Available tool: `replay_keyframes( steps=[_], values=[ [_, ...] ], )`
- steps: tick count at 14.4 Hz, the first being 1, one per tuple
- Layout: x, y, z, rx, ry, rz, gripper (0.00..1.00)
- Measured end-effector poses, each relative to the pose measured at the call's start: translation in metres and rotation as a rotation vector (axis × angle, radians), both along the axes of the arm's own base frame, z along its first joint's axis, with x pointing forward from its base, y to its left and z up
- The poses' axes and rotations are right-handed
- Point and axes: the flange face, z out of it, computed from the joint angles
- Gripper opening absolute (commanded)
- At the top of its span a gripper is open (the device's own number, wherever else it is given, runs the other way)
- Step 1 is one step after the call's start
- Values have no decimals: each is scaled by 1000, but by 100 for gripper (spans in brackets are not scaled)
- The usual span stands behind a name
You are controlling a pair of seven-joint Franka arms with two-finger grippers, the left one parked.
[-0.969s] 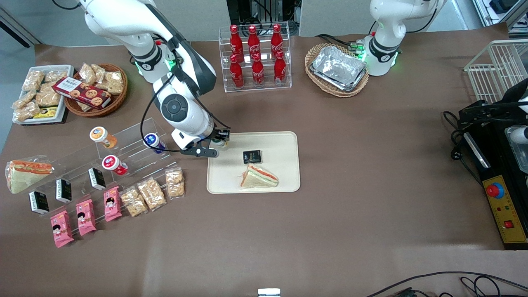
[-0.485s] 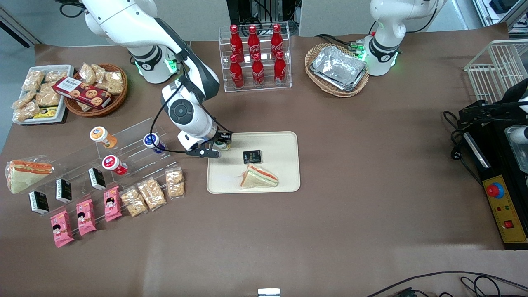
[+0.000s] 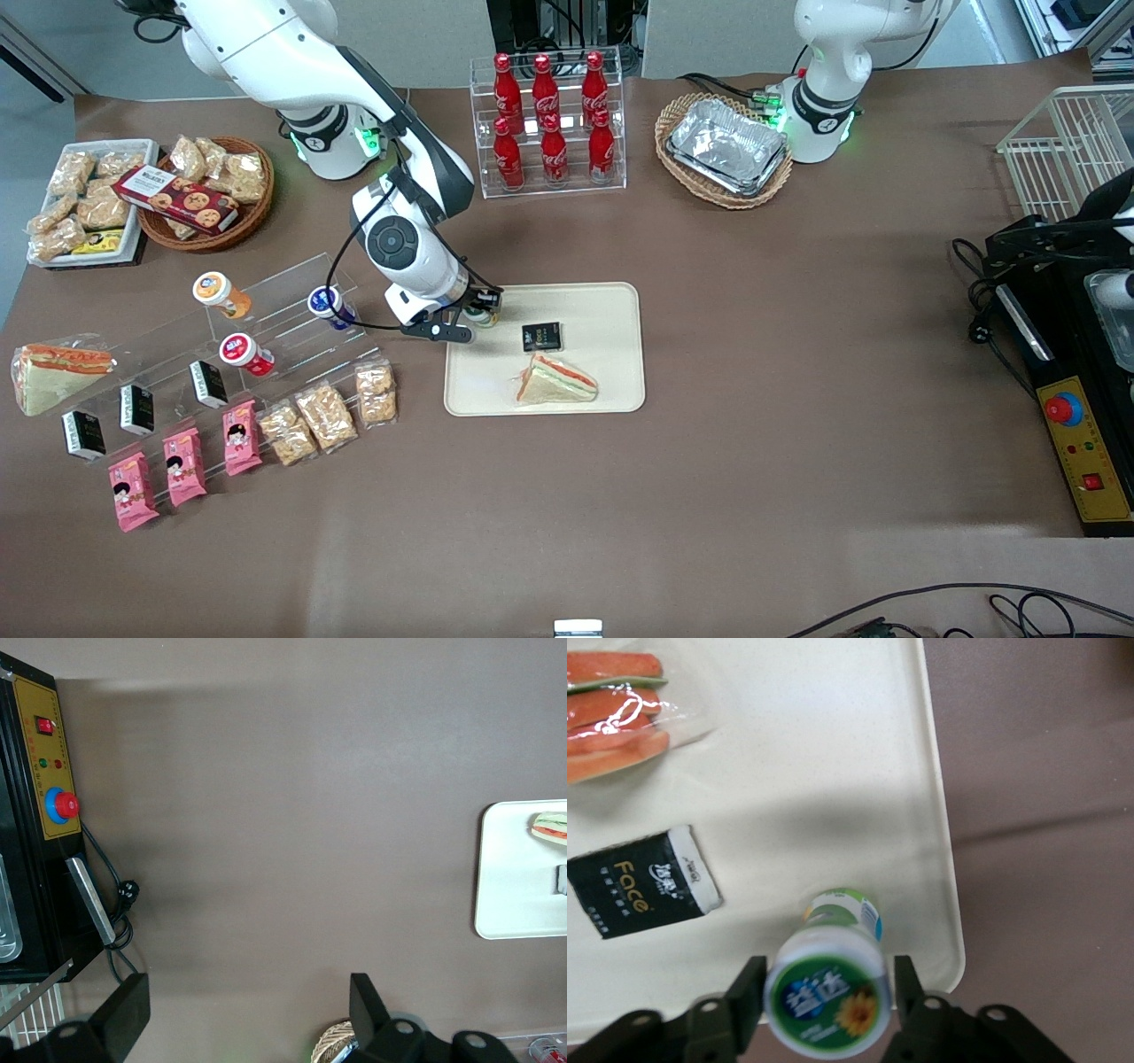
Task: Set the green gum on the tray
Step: 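Lower the green gum bottle onto the tray beside the tissue pack, then open the right gripper and withdraw it from the tray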
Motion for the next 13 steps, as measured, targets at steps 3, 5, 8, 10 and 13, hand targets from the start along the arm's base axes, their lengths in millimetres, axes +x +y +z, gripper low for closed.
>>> replay_keyframes(
  steps=[3, 5, 8, 10, 13],
  values=[
    [4, -3, 3, 1, -6, -9, 97],
    [16, -13, 16, 5, -20, -33, 97],
    [42, -49, 66, -3, -6, -27, 97],
    [61, -88, 111, 1, -15, -4, 97],
    [77, -137, 180, 8, -46, 29, 98]
  ],
)
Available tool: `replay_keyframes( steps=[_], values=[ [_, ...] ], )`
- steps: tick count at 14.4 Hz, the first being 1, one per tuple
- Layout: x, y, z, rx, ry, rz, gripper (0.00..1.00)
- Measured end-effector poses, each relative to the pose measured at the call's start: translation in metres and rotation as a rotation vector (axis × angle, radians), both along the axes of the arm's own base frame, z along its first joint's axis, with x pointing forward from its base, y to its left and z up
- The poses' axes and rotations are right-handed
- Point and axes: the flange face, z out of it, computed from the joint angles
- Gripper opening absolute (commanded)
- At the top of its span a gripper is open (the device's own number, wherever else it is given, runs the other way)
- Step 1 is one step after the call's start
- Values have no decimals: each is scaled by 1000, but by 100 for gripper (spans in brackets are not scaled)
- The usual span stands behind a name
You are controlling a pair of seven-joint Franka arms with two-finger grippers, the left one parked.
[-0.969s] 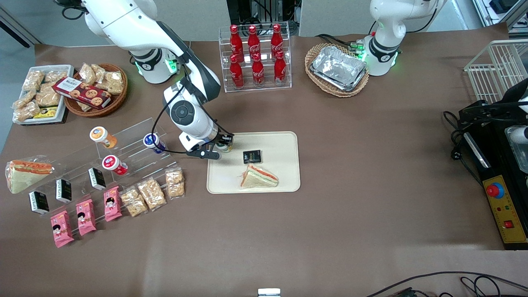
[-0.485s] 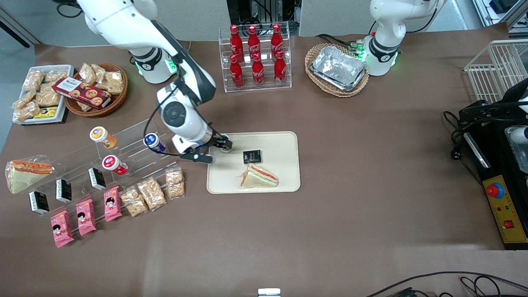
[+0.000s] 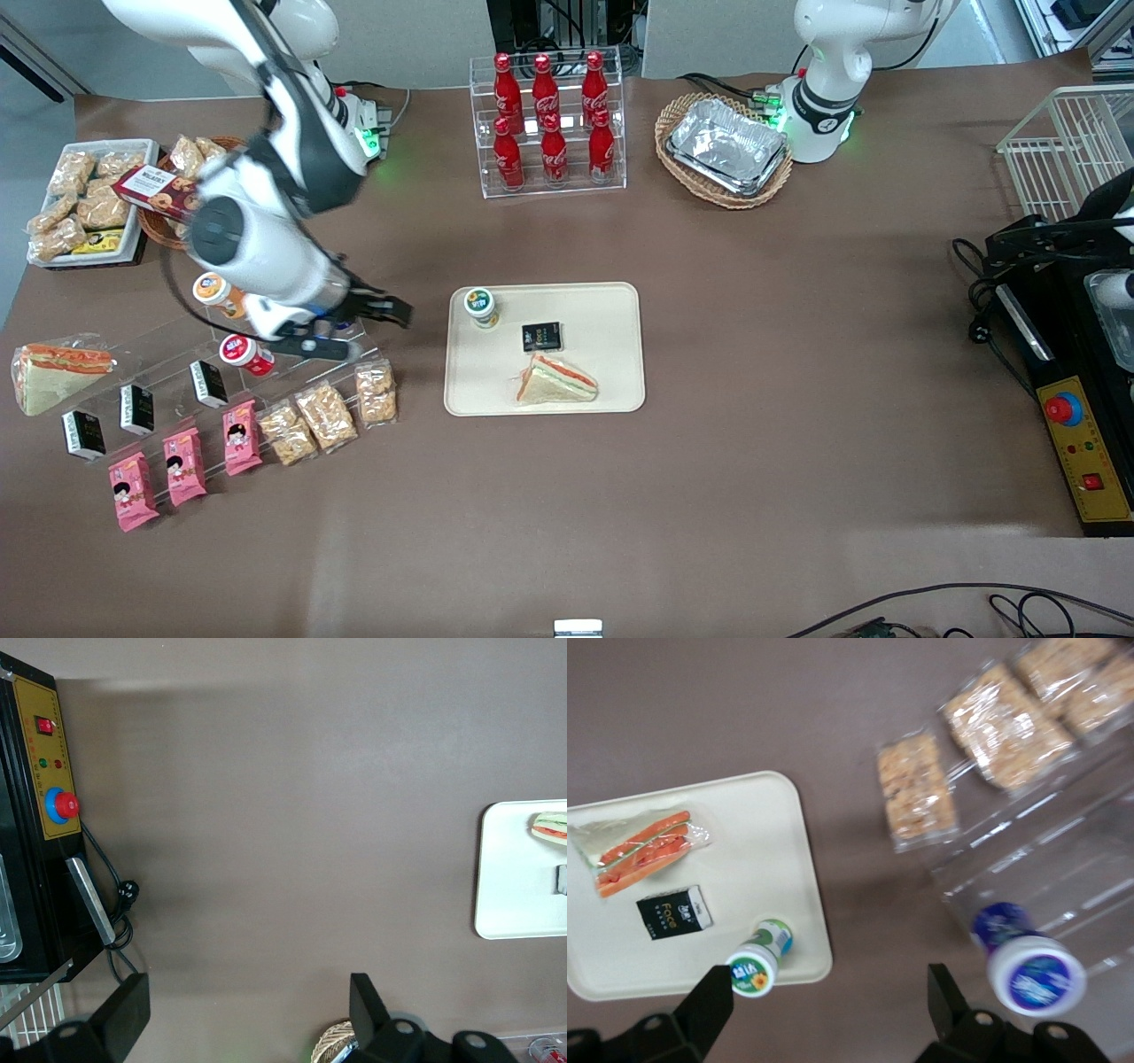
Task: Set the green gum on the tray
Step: 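Open the right gripper and withdraw it from the tray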
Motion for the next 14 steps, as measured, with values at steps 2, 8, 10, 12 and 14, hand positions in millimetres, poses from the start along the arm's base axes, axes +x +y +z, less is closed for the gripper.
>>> replay_keyframes(
  steps=[2, 8, 10, 12, 14],
  values=[
    [10, -33, 45, 3, 8, 40, 98],
    [26, -144, 137, 19, 23, 33, 99],
    [24, -165, 154, 21, 35, 28, 100],
    [20, -187, 178, 7, 38, 20, 100],
    [16, -201, 198, -21, 28, 11, 100]
  ],
)
